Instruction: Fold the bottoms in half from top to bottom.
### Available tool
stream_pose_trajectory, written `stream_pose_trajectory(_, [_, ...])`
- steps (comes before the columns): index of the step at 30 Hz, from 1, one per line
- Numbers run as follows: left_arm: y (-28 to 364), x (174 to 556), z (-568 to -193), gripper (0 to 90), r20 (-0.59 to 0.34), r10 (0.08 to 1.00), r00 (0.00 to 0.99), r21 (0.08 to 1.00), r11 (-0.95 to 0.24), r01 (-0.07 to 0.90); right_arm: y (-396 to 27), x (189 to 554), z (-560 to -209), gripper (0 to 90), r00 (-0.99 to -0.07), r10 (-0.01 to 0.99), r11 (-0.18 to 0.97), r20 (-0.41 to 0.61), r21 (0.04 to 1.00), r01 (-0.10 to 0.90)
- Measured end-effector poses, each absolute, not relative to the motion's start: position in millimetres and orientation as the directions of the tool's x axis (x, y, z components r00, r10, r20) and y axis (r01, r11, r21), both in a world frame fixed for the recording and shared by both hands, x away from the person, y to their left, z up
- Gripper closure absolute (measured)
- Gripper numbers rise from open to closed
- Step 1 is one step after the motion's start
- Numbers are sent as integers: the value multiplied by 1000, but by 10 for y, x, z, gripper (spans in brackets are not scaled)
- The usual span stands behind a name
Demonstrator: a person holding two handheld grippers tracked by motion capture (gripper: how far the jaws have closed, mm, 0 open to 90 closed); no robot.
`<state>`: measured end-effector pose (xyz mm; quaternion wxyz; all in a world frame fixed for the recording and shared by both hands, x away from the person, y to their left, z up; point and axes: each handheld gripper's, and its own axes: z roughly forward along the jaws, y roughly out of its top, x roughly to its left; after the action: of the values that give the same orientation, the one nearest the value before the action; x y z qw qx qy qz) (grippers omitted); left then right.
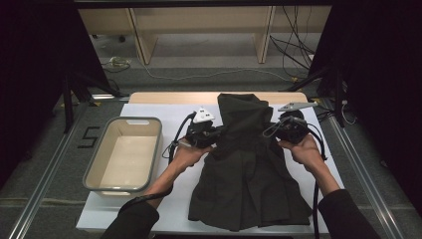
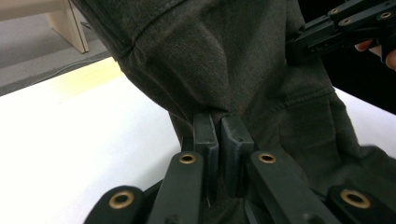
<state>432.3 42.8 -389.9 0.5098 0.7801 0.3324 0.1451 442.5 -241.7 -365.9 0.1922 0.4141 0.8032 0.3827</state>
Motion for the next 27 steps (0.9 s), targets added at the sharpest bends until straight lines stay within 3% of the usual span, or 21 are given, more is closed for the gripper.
stream_pose_trajectory(8, [503,4013,-3974,859,-108,618,778,907,-259,331,-2474,4038,-3729,868,-631,775,379,-15,810,447])
stream_pose_trajectory(14, [508,3785,-4065,858,-64,601,796,910,-293,295,-2494,3812,-3796,868,-644,765,386,-17,813,437])
stream_pose_trajectory(27, [564,3482,-4232,857,-70,547,834,899,-328,290,-2478,3411,-3920,866,-665,747,405,-18,806,433])
